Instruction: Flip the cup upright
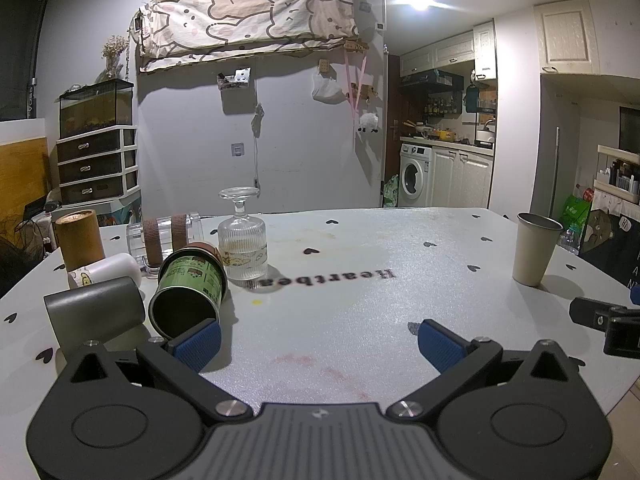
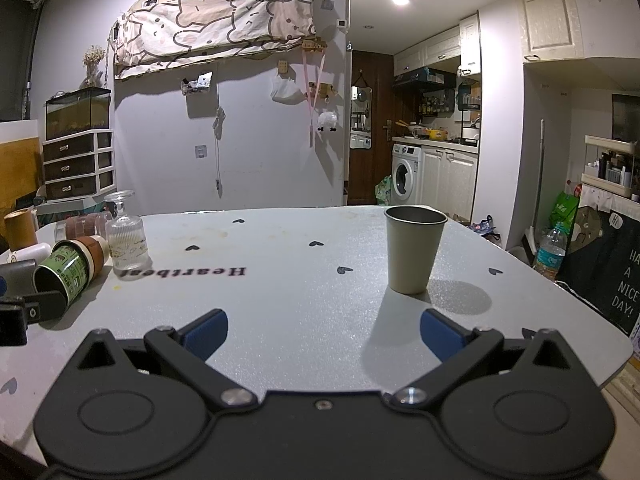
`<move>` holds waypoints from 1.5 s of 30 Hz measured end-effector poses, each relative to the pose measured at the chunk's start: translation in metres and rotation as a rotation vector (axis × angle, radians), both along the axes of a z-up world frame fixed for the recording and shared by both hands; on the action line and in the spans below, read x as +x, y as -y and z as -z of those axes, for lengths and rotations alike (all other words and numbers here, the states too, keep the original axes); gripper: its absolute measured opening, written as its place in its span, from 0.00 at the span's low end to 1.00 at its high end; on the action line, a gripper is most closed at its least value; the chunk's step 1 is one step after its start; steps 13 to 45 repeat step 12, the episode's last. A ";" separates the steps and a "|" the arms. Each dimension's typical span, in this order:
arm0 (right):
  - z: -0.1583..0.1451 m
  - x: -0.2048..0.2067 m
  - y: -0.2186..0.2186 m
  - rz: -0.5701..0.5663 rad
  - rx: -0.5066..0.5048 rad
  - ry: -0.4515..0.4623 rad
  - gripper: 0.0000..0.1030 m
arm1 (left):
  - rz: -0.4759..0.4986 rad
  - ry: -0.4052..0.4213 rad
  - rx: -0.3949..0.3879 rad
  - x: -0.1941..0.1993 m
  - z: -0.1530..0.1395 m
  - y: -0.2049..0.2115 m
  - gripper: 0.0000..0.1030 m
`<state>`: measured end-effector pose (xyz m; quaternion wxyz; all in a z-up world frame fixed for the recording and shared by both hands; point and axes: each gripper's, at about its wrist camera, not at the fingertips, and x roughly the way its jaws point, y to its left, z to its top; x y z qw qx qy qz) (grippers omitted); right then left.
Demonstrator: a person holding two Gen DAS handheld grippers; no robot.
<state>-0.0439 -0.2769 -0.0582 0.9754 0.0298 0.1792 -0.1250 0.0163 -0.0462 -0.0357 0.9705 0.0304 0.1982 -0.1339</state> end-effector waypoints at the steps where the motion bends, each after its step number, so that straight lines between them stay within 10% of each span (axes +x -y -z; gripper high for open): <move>1: 0.000 0.000 0.000 0.000 0.000 0.000 1.00 | 0.000 0.000 0.000 0.000 0.000 0.000 1.00; 45: -0.001 0.000 0.000 -0.001 -0.002 0.000 1.00 | 0.000 -0.003 0.001 0.000 0.002 0.001 1.00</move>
